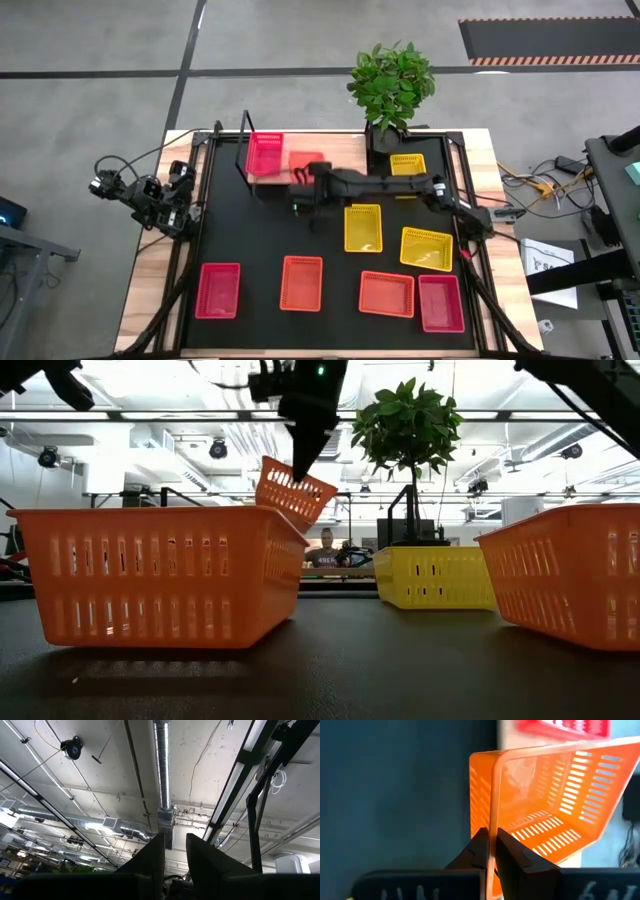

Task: Stack baskets on shelf by color
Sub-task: Put the top orange bin on the shelf

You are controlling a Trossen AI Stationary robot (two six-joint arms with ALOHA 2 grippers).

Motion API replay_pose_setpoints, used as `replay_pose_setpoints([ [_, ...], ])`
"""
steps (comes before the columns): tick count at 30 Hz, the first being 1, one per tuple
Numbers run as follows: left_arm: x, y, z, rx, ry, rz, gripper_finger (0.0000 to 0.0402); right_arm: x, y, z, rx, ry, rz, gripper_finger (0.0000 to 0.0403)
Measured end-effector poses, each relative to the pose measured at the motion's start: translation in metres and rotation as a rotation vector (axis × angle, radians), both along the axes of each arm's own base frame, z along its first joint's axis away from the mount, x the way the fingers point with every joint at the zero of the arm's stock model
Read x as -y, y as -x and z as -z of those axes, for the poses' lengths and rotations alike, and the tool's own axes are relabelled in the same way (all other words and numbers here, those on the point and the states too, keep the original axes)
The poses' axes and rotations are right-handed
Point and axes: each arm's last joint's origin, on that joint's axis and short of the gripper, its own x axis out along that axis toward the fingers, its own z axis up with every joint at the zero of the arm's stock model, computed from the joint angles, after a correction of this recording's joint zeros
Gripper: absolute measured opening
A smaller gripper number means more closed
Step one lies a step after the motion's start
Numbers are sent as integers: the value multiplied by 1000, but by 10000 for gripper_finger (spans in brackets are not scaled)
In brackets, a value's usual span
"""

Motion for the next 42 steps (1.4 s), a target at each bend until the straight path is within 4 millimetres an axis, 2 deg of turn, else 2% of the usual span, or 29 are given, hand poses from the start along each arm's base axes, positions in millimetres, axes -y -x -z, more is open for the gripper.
replay_pose_setpoints([
  [9,-1,2,-1,18,4,-7,63,64,-6,5,91,-24,128,11],
  [13,-1,2,-1,18,5,-7,63,86,-4,6,109,-18,163,11],
  [17,-1,2,-1,18,5,-7,63,101,-6,17,128,-51,168,11],
  [25,-1,2,-1,17,5,-6,63,107,-8,46,105,-72,146,12],
  [30,-1,1,-1,17,6,-4,63,107,-10,53,111,-66,139,15],
  [42,-1,1,-1,17,7,-3,63,108,-12,54,137,-56,133,91],
])
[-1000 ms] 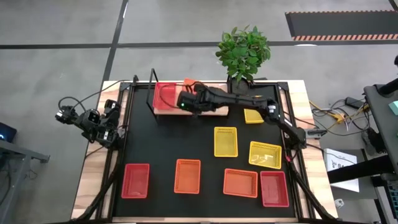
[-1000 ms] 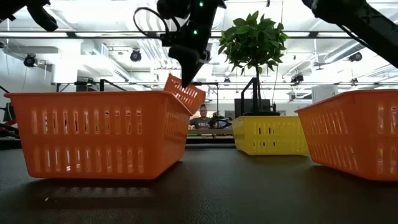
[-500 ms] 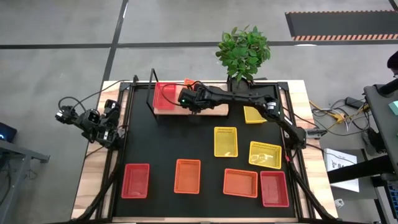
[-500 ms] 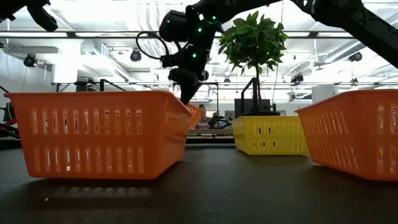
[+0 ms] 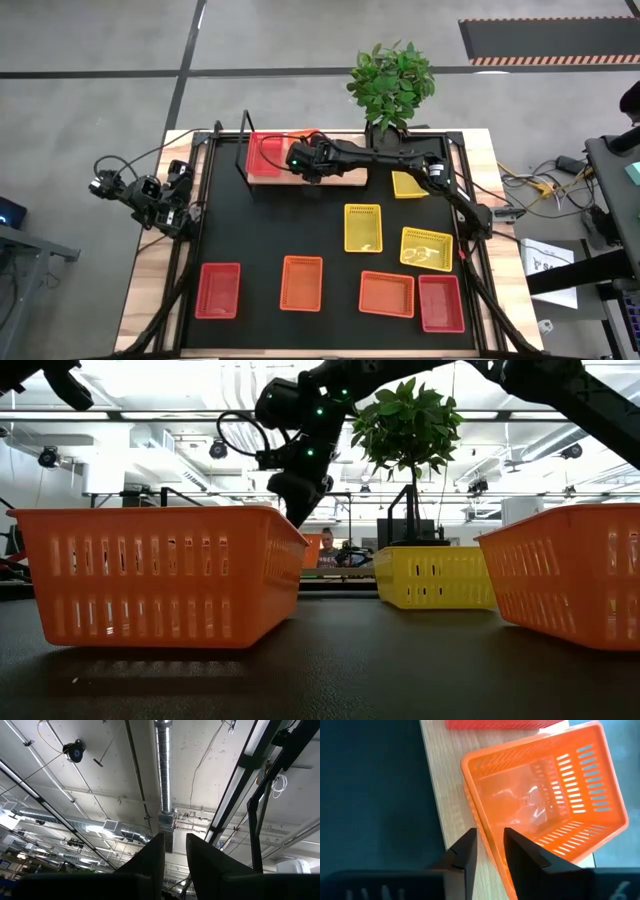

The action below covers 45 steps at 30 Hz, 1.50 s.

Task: Stack baskets on shelf by color
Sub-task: Put the top orange bin on the shelf

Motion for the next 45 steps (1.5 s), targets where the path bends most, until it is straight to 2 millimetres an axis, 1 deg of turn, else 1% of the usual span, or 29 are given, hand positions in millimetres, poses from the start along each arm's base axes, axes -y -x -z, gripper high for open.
replay_pose_setpoints([
  [5,0,0,0,0,0,0,63,-1,1,-2,-3,3,-11,111],
  [10,0,0,0,0,0,0,63,-3,4,-16,14,22,-39,111],
  [14,0,0,0,0,0,0,63,-3,9,-29,28,39,-56,93],
  [16,0,0,0,-1,0,0,63,2,12,-35,43,44,-50,73],
  [18,0,0,0,-1,-1,0,63,9,14,-37,58,40,-32,47],
  [20,0,0,0,-1,-1,0,63,17,16,-34,65,-8,-38,21],
  [21,0,0,0,-1,-1,0,63,20,14,-29,72,-34,-43,15],
  [23,0,0,0,-1,-1,0,63,26,14,-25,85,-68,-35,12],
  [28,0,0,0,-1,0,0,63,29,16,-17,63,-86,-17,9],
  [33,0,0,0,-1,-1,0,63,30,15,-12,70,-93,-5,9],
  [39,0,0,0,1,2,3,63,29,9,9,27,-113,-14,8],
  [45,0,0,0,3,1,4,63,25,7,5,58,-148,-20,8],
])
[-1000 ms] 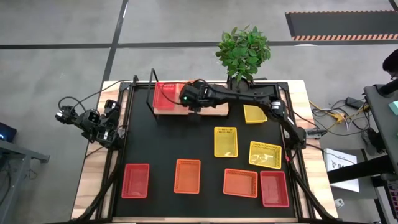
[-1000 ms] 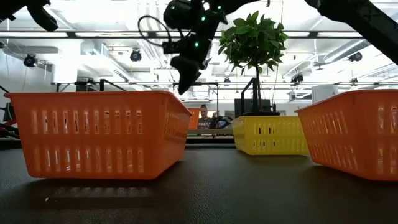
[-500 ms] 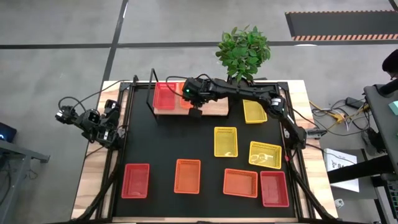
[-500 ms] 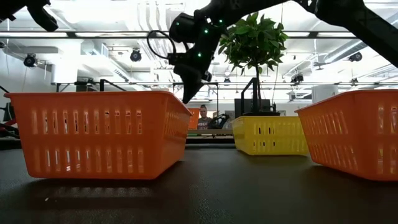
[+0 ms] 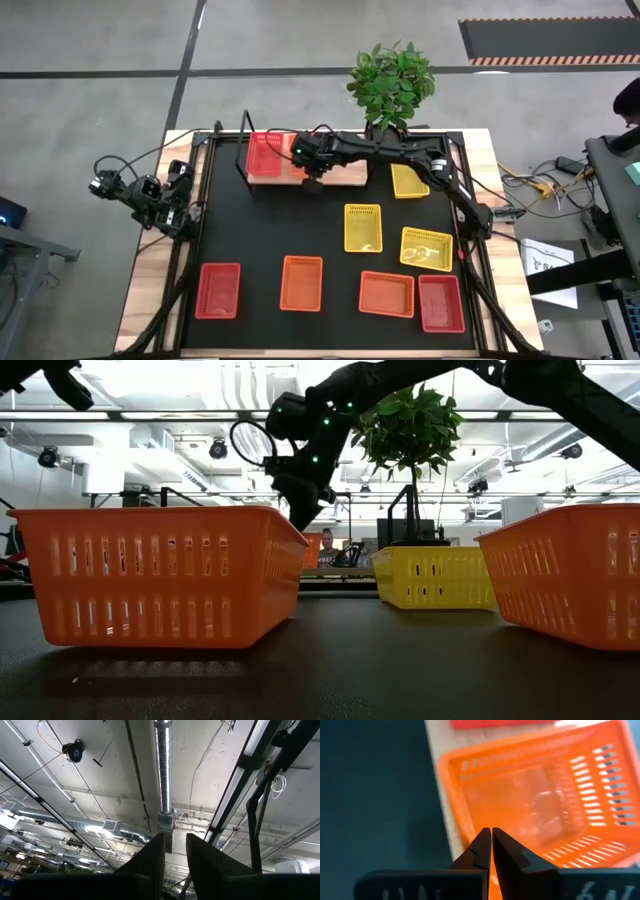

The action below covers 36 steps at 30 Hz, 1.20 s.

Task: Stack baskets on shelf by color
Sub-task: Put the top orange bin on the shelf

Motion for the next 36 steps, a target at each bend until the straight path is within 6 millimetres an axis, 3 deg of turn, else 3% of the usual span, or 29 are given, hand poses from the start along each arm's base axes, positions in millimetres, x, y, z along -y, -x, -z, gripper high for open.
replay_pose_setpoints([
  [8,0,0,0,0,0,1,63,-8,-5,-7,33,15,-38,8],
  [11,0,0,0,-1,0,0,63,-12,-3,-26,67,29,-33,8],
  [14,0,0,0,0,-1,1,63,-14,9,-47,-7,121,27,8],
  [16,0,0,0,-1,-1,1,63,-12,18,-51,-82,148,75,8],
  [24,0,0,0,-3,-2,1,63,-12,33,-25,-288,61,109,8],
  [28,0,0,0,-2,-2,1,63,-11,28,-11,-286,58,107,8],
  [36,0,0,0,-3,-2,1,63,-10,21,-5,-234,48,91,8],
])
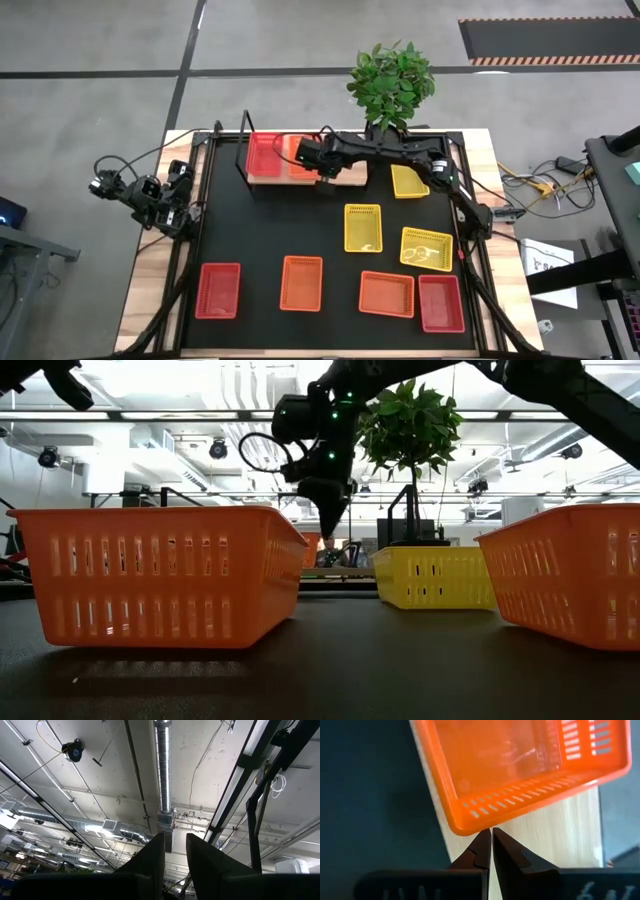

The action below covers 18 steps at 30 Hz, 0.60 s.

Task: Stack baskets on shelf by color
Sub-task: Put the top orange bin on the shelf, then put the bottom left yellow bin on the shelf

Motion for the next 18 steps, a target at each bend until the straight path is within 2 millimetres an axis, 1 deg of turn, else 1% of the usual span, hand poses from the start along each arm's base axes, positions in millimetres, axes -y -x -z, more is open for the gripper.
replay_pose_setpoints([
  [3,0,0,0,0,0,0,63,0,-2,-1,28,-10,-9,8],
  [12,0,0,0,0,0,0,63,-1,-1,-2,11,-4,-12,8],
  [15,0,0,0,0,0,0,63,-9,2,-10,5,11,-12,8],
  [18,0,0,0,0,0,0,63,-26,2,-22,34,13,-34,8],
])
